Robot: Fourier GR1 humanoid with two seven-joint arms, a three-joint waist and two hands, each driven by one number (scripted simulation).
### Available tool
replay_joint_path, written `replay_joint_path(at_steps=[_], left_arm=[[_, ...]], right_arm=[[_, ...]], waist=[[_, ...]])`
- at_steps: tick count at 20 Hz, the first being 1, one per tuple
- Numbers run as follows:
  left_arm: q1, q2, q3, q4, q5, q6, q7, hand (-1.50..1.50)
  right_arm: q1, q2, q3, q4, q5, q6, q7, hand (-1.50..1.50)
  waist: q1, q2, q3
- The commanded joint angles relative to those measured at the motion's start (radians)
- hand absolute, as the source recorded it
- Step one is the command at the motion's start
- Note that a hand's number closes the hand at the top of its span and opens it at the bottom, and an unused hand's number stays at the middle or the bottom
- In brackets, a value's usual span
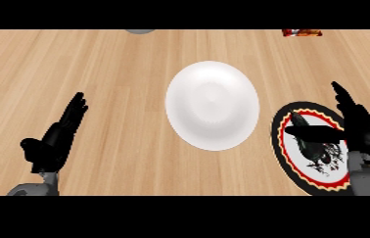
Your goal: Pick the eggplant from the plate and place it in the plate
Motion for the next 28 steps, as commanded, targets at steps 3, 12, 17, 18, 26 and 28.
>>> replay_joint_path(at_steps=[3,12,17,18,26,28], left_arm=[[-0.004,-0.009,0.012,0.030,0.003,-0.015,-0.016,0.00],[-0.031,-0.074,-0.008,0.043,-0.059,0.019,-0.016,0.00],[-0.025,-0.003,0.051,0.004,-0.006,-0.060,0.033,0.00],[-0.040,-0.054,0.022,0.024,-0.049,-0.010,0.012,0.00],[-0.003,-0.055,0.045,-0.029,-0.066,-0.041,0.041,0.00],[-0.036,-0.042,0.095,0.034,-0.055,-0.076,0.002,0.00]], right_arm=[[-0.013,-0.104,0.029,-0.046,-0.095,0.271,0.208,-1.50],[-0.068,-0.078,0.019,0.030,-0.119,0.369,0.353,-1.50],[-0.086,-0.110,0.028,0.035,-0.145,0.462,0.413,-1.50],[-0.040,-0.109,0.007,0.137,-0.123,0.439,0.266,-1.50],[-0.147,-0.033,0.003,0.288,-0.084,0.463,0.250,-1.50],[-0.142,-0.029,-0.019,0.315,-0.048,0.469,0.204,-1.50]], waist=[[0.002,0.002,0.000],[0.004,0.004,0.001],[0.008,0.002,0.001],[0.006,0.004,0.002],[0.011,0.004,0.002],[0.007,0.003,0.002]])
